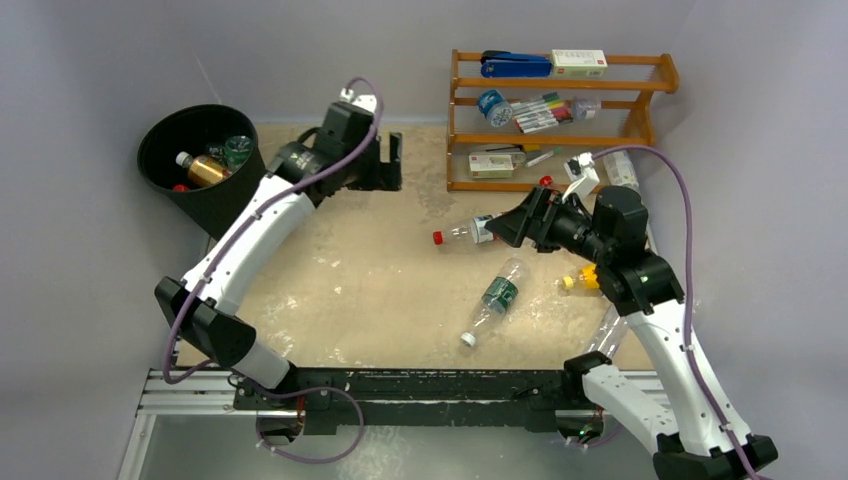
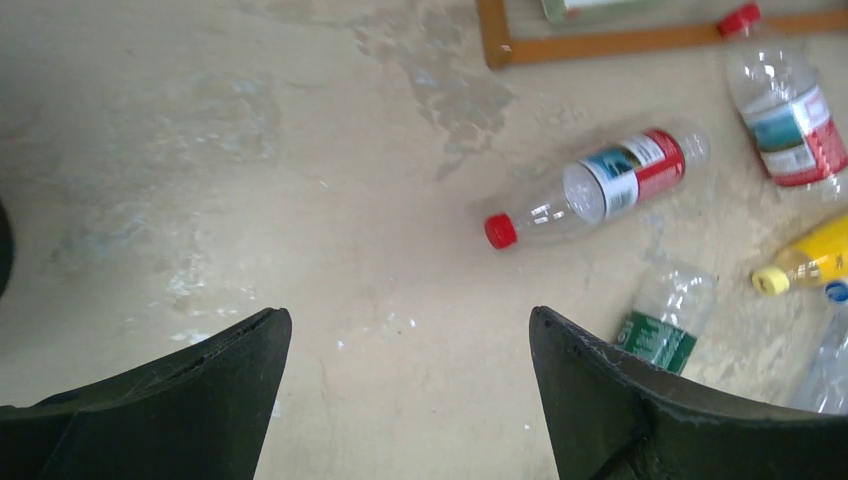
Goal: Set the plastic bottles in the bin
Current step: Place the plastic bottle in the trash bin, then pick up the plastic bottle at the center of the board.
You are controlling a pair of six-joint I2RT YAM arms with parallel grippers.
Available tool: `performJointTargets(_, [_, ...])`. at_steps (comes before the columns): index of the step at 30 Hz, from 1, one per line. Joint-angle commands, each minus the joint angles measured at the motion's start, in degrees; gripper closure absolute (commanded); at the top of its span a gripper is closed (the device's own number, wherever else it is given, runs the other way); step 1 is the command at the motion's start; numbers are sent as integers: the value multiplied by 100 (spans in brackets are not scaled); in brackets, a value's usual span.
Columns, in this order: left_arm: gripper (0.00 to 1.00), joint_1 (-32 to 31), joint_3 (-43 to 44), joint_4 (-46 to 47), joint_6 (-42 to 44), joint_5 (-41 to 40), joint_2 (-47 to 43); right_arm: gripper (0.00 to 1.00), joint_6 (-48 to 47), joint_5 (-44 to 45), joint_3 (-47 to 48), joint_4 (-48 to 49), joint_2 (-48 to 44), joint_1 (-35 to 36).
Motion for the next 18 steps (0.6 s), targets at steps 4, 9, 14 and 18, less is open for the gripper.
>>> performJointTargets(4, [11, -960, -651, 896, 314, -411, 10, 0, 222, 65, -50, -6, -384, -12])
performJointTargets(9, [12, -1447, -716, 1269, 981, -665, 432, 0, 232, 67, -51, -55, -460, -18])
performJointTargets(14, [12, -1665, -726, 1601, 1591, -542, 873, 0, 238, 104, -77, -118, -576, -14])
performJointTargets(18, [12, -1751, -821, 1937, 1851, -306, 1161, 0, 239, 134, -110, -164, -642, -12])
